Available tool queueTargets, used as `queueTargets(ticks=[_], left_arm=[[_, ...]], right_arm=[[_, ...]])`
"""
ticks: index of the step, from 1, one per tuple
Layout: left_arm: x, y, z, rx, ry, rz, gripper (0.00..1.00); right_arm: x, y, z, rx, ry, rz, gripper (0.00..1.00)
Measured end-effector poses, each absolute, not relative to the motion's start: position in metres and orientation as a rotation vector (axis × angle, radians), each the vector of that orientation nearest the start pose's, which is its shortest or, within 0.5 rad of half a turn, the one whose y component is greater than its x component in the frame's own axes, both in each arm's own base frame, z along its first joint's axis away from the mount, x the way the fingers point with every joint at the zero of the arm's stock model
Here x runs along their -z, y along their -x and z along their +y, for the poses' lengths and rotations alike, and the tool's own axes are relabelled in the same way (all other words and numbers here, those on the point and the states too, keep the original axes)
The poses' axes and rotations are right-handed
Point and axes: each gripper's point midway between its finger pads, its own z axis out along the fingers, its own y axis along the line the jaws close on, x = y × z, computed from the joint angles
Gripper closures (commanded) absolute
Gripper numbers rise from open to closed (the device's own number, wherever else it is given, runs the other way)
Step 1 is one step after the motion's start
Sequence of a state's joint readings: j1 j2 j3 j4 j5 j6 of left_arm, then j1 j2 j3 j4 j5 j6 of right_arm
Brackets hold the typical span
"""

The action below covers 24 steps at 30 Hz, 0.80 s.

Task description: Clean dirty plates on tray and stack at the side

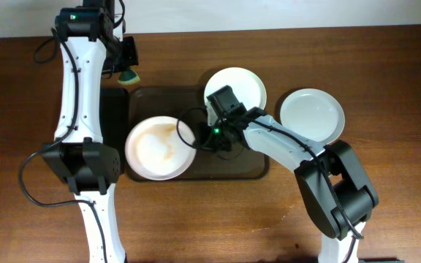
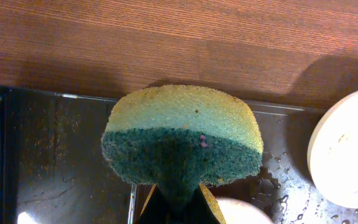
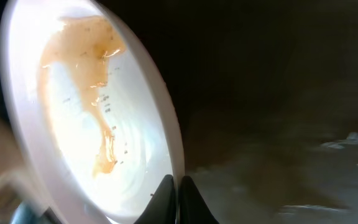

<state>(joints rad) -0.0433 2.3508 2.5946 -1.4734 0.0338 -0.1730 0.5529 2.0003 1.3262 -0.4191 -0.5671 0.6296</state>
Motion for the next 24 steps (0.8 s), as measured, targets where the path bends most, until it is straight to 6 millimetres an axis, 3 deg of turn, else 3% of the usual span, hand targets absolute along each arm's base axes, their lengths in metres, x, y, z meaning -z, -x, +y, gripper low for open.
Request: queueTargets(ticks=[3,5,12,17,20,24], left_arm=[[-0.187,-0.510,-0.028,0.100,0.175,2.800,0.99],[-0.187,-0.510,-0.028,0.100,0.173,2.800,1.00],[-0.187,-0.510,-0.028,0.100,0.173,2.800,1.00],[-0.187,-0.510,-0.028,0.102,0.173,2.800,0.99],[-0.187,-0.510,-0.029,0.105,0.173,2.800,0.99],[-0.187,-0.510,-0.029,0.104,0.173,2.800,0.99]], right_arm=[[-0.076,-0.330,0.337,-1.337,0.213,2.828,0.96],[-0.086,-0.325,0.338,-1.453,0.243,2.812,0.96],[-0.093,-0.331,0.323,-1.542,0.210,2.798,0.96],[-0.061,-0.318,0.291,-1.255,0.078,3.015,0.96],[-0.041,-0.306,0.256,-0.909,0.021,3.158,0.96],[-0.050,-0.303,0.222,-0.584,0.034,3.209,0.96]])
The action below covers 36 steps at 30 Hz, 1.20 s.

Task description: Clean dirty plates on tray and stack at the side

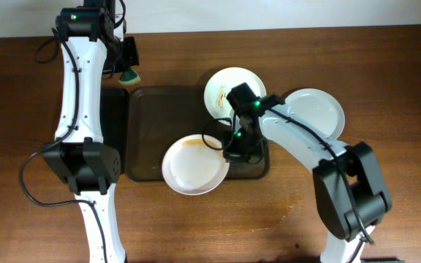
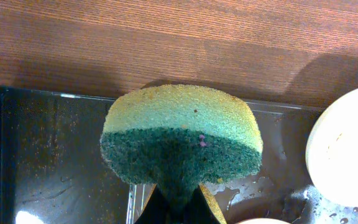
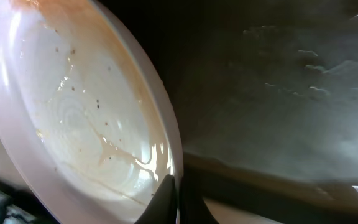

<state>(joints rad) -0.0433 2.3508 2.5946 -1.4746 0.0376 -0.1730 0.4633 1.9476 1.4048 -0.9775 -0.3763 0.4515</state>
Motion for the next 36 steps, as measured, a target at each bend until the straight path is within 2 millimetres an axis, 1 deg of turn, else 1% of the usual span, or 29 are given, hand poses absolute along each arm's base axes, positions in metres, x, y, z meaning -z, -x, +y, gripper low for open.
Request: queueTargets(ticks=[3,4,5,7,9,10,11,15,16,17,18,22,28,32,35,36], left_arm=[[-0.187,-0.510,-0.029,0.105,0.173,2.801,1.00],[-0.187,-0.510,-0.029,0.104,0.173,2.801,1.00],[-0.187,-0.510,-0.029,0.105,0.172,2.801,1.00],[-0.187,-0.510,-0.029,0.105,0.173,2.802,0.99],[-0.187,-0.510,-0.029,0.105,0.173,2.803,1.00],[-0.187,-0.510,-0.029,0.105,0.173,2.803,1.00],[-0.187,-0.510,-0.029,0.105,0.173,2.803,1.00],[-0.187,-0.510,-0.029,0.105,0.173,2.803,0.99],[-0.187,-0.510,-0.029,0.105,0.172,2.803,1.00],[-0.187,-0.509,-0.029,0.105,0.173,2.804,1.00],[-0.187,-0.510,-0.029,0.105,0.173,2.803,0.99],[-0.187,-0.509,-0.029,0.105,0.172,2.804,1.00],[-0.187,-0.510,-0.029,0.105,0.173,2.803,0.99],[-0.187,-0.510,-0.029,0.105,0.173,2.803,0.99],[-0.187,-0.510,-0.029,0.105,0.173,2.803,1.00],[-0.187,-0.510,-0.029,0.105,0.173,2.803,0.99]], right_arm=[[-0.084,-0.314,0.200,-0.350,0.072,3.187,0.96],[-0.093,-0.320,0.195,-0.290,0.082,3.165,0.96],[-0.108,-0.329,0.190,-0.219,0.094,3.126,0.96],[-0.129,-0.340,0.184,-0.116,0.112,3.062,0.96],[-0.145,-0.348,0.186,-0.045,0.145,2.996,0.96],[-0.148,-0.350,0.187,-0.007,0.161,2.969,0.96],[-0.153,-0.352,0.189,0.076,0.184,2.925,0.96],[-0.162,-0.351,0.194,0.311,0.224,2.791,0.96],[-0.164,-0.352,0.196,0.334,0.217,2.767,0.96],[-0.171,-0.354,0.202,0.417,0.242,2.679,0.96],[-0.177,-0.355,0.207,0.455,0.253,2.625,0.96],[-0.197,-0.354,0.228,0.553,0.295,2.437,0.96],[-0.226,-0.345,0.252,0.656,0.344,2.215,0.96],[-0.250,-0.335,0.264,0.740,0.364,2.049,0.96],[-0.274,-0.324,0.276,0.793,0.367,1.900,0.96],[-0.278,-0.321,0.278,0.801,0.366,1.872,0.96]])
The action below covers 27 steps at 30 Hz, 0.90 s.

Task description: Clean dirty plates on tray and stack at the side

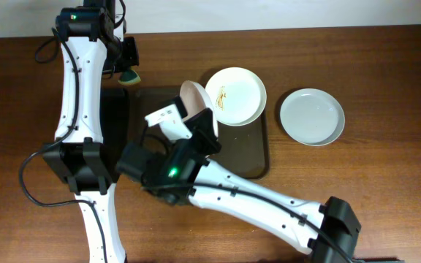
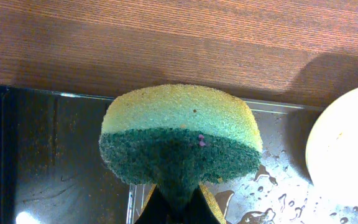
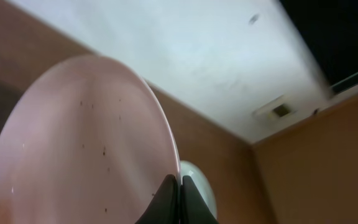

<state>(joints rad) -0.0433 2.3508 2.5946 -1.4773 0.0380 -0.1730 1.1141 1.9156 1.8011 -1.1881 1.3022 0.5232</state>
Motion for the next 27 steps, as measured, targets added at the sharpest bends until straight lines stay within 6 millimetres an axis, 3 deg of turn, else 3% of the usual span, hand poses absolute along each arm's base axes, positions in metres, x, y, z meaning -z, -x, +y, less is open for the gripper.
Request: queueTargets(ticks=[6,12,15,17,19,25,27], left_arm=[[-0.187,-0.510,-0.029,0.105,0.173,2.803,0.99],[-0.187,-0.510,-0.029,0.105,0.172,2.803,1.00],[-0.187,-0.510,-0.029,0.105,0.172,2.803,0.99],[-0.187,-0.510,-0.029,0.105,0.173,2.803,0.99],[-0.187,-0.510,-0.029,0.105,0.173,2.802,1.00],[-0.187,-0.510,-0.029,0.105,0.173,2.803,1.00],[-0.187,-0.510,-0.029,0.105,0.173,2.803,0.99]], right_arm=[[-0.301,-0.315,0.280,0.858,0.331,1.739,0.96],[-0.296,-0.317,0.280,0.833,0.326,1.772,0.96],[-0.261,-0.330,0.274,0.729,0.341,1.982,0.95],[-0.230,-0.346,0.257,0.631,0.309,2.187,0.73],[-0.209,-0.358,0.239,0.519,0.249,2.365,0.41],[-0.155,-0.360,0.155,0.080,-0.113,2.926,0.36],[-0.132,-0.351,0.140,-0.034,-0.195,3.031,0.35]])
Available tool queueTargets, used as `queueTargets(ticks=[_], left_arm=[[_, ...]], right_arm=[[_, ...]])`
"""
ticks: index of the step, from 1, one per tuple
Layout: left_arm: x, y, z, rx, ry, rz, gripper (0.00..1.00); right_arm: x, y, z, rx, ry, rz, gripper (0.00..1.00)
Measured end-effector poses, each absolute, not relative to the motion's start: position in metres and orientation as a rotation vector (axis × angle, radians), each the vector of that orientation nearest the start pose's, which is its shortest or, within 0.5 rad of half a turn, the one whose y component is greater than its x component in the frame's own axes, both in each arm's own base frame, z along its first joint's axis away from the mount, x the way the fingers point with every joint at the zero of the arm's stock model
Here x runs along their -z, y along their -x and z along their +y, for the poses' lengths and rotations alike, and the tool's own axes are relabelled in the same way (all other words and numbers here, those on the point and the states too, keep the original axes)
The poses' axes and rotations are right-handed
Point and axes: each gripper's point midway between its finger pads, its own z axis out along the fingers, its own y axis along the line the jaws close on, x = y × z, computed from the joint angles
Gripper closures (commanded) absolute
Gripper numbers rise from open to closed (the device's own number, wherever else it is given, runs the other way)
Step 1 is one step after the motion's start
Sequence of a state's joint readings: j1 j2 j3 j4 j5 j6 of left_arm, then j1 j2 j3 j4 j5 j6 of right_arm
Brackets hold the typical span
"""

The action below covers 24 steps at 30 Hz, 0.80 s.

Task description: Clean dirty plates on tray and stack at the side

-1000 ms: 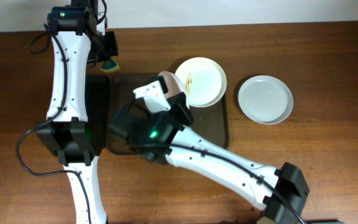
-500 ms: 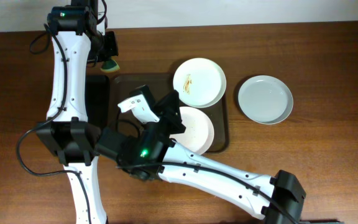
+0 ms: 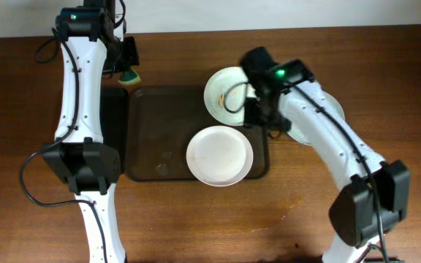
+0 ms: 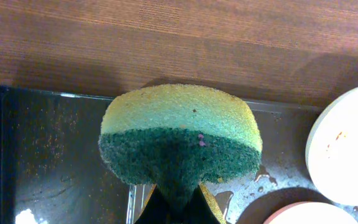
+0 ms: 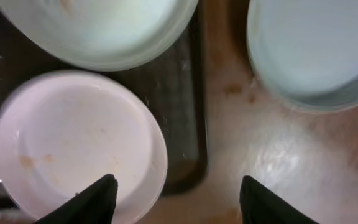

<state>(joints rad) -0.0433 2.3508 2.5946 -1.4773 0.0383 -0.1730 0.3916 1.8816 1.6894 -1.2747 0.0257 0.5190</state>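
A white plate [image 3: 220,155] with faint orange smears lies flat on the front right of the dark tray [image 3: 159,124], its rim past the tray's front edge. In the right wrist view this plate [image 5: 73,143] sits lower left. My right gripper [image 3: 263,120] hangs open over the tray's right edge, nothing between its spread fingers [image 5: 101,199]. A second dirty plate [image 3: 225,91] rests on the tray's back right corner. My left gripper [image 4: 176,208] is shut on a yellow-and-green sponge [image 4: 180,140] above the tray's back left corner.
A clean pale plate [image 5: 316,50] lies on the wooden table right of the tray, largely hidden under my right arm in the overhead view. The left arm's base [image 3: 86,164] stands along the tray's left side.
The plate was held up on edge over the tray by my right gripper. Now it lies flat on the tray's front right, let go, and the gripper stands open. The left gripper has not moved.
My right gripper was shut on the rim of a sauce-stained plate on the tray's left half. Then it held the plate at the tray's front edge, then raised on edge. Now the plate lies flat, released. The left gripper held the sponge still throughout.
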Motion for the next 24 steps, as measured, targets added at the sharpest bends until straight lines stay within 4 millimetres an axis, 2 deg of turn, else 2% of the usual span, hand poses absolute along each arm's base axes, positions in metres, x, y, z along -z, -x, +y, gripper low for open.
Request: queueTargets(ticks=[2,5,6,7,10,12,13,14,16,24], left_arm=[[-0.187,-0.510,-0.029,0.105,0.172,2.803,0.99],[-0.187,-0.510,-0.029,0.105,0.172,2.803,1.00],[-0.187,-0.510,-0.029,0.105,0.173,2.803,1.00],[-0.187,-0.510,-0.029,0.105,0.172,2.803,0.99],[-0.187,-0.510,-0.029,0.105,0.173,2.803,1.00],[-0.187,-0.510,-0.029,0.105,0.173,2.803,0.99],[-0.187,-0.510,-0.029,0.105,0.173,2.803,0.99],[-0.187,-0.510,-0.029,0.105,0.173,2.803,0.99],[-0.187,-0.510,-0.029,0.105,0.173,2.803,0.99],[-0.187,-0.510,-0.029,0.105,0.173,2.803,1.00]], right_arm=[[-0.108,-0.338,0.141,-0.130,-0.218,3.108,0.35],[-0.064,-0.307,0.154,-0.295,-0.215,3.226,0.36],[-0.061,-0.306,0.155,-0.309,-0.216,3.226,0.36],[-0.042,-0.294,0.162,-0.393,-0.225,3.251,0.36],[-0.022,-0.287,0.172,-0.518,-0.244,3.241,0.41],[-0.015,-0.286,0.177,-0.577,-0.266,3.226,0.46],[-0.014,-0.286,0.180,-0.600,-0.280,3.217,0.55],[-0.014,-0.286,0.182,-0.614,-0.289,3.215,0.66],[-0.014,-0.286,0.184,-0.630,-0.312,3.216,0.96],[-0.016,-0.283,0.188,-0.668,-0.322,3.219,0.96]])
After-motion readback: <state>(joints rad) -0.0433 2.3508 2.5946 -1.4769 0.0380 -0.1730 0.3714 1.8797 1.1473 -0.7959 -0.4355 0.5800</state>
